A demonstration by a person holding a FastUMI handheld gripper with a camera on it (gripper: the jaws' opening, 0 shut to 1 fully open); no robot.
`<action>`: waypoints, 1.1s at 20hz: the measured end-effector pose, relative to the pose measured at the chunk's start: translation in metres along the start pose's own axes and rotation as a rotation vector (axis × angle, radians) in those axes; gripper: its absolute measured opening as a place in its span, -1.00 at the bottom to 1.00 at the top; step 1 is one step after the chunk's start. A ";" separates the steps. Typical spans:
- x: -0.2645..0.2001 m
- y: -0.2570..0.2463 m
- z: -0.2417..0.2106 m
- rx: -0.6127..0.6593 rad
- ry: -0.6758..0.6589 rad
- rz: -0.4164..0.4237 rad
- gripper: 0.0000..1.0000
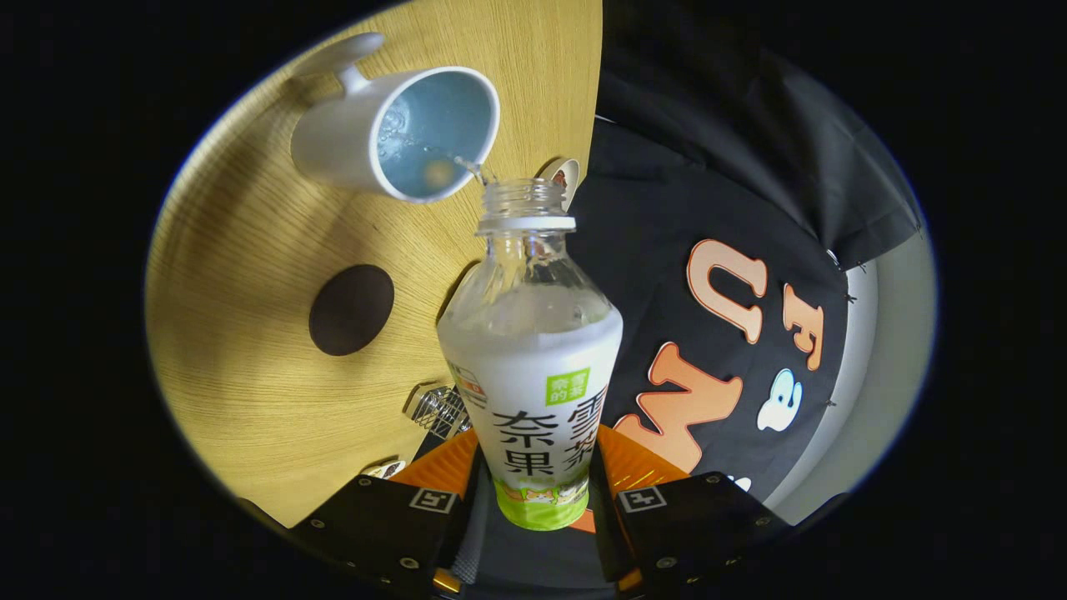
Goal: Take the bottle from table, then pour the juice into the cup, finally place the bottle on the coaster
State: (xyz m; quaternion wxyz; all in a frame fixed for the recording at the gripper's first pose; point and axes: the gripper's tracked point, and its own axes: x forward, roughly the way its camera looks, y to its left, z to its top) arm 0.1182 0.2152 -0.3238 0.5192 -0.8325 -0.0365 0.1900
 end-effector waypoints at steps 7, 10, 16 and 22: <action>-0.002 -0.003 0.004 -0.037 -0.001 0.025 0.11; -0.002 -0.003 0.003 -0.045 0.013 0.046 0.11; -0.007 -0.002 0.005 -0.056 0.041 0.068 0.11; -0.010 -0.004 0.008 -0.041 0.065 0.079 0.11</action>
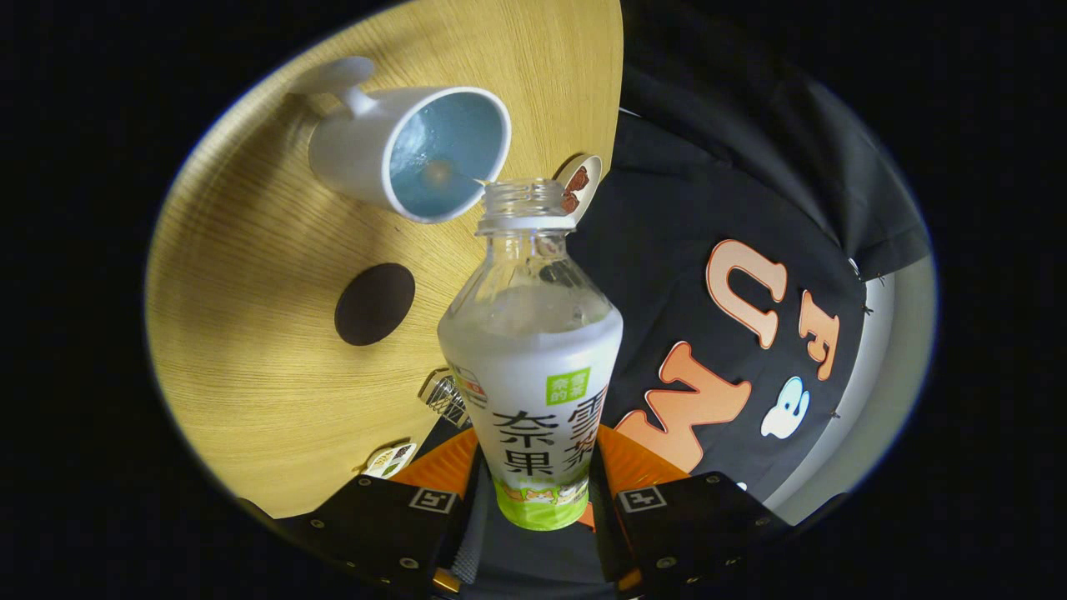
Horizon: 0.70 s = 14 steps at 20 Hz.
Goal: Take the bottle from table, then pour the juice into the cup, finally place the bottle on the coaster
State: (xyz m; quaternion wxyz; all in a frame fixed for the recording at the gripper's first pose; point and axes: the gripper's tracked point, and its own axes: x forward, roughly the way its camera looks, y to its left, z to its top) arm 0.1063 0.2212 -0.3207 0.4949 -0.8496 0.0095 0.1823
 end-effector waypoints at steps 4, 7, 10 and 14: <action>-0.002 0.000 0.003 0.018 0.003 0.002 0.11; 0.002 0.002 -0.002 0.050 0.012 0.014 0.11; 0.003 0.003 -0.003 0.089 0.020 0.019 0.11; 0.009 0.011 -0.011 0.210 0.020 0.055 0.11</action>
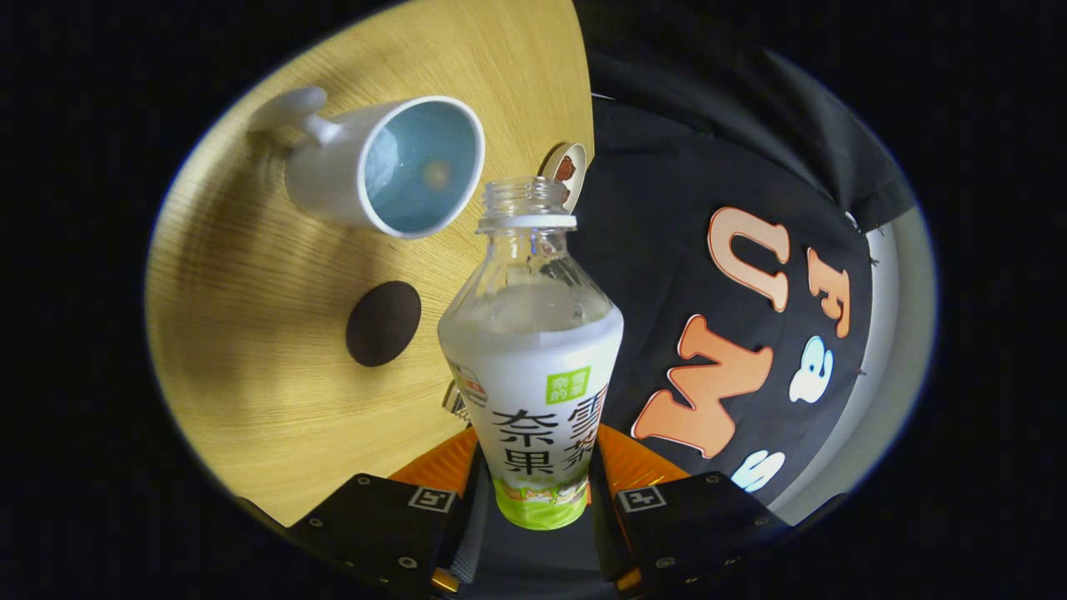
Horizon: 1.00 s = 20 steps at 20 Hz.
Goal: Take the bottle from table, then pour the juice into the cup, finally place the bottle on the coaster
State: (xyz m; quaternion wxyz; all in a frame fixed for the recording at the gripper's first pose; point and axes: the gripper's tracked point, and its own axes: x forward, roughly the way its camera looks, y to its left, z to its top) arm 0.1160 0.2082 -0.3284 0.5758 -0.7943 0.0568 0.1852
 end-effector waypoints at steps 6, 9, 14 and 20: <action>0.012 0.029 -0.001 0.331 -0.079 0.144 0.12; 0.011 0.040 0.008 0.543 -0.154 0.213 0.12; 0.012 0.029 0.022 0.894 -0.298 0.294 0.12; 0.031 0.017 0.007 1.363 -0.330 0.402 0.13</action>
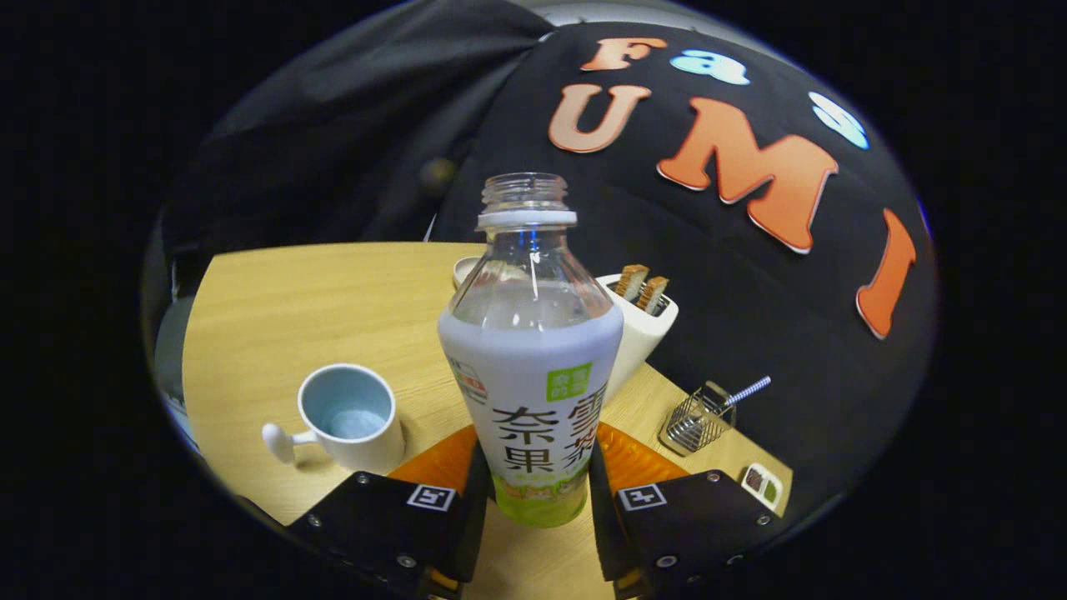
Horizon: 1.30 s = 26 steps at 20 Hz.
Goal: Take the bottle from table, then pour the juice into the cup, finally place the bottle on the coaster
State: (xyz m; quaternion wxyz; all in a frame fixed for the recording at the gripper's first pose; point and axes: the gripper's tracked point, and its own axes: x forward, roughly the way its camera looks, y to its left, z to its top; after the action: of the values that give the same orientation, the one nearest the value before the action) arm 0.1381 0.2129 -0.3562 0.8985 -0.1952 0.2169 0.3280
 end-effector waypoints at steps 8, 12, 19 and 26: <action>-0.004 -0.021 0.007 0.402 -0.077 0.072 0.12; 0.015 -0.023 -0.007 0.461 -0.066 0.085 0.13; 0.024 -0.008 -0.031 0.459 -0.020 0.098 0.14; 0.027 -0.005 -0.041 0.450 -0.016 0.102 0.14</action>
State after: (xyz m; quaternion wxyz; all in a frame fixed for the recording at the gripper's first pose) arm 0.1496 0.2026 -0.4026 0.9033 0.0237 0.2871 0.3179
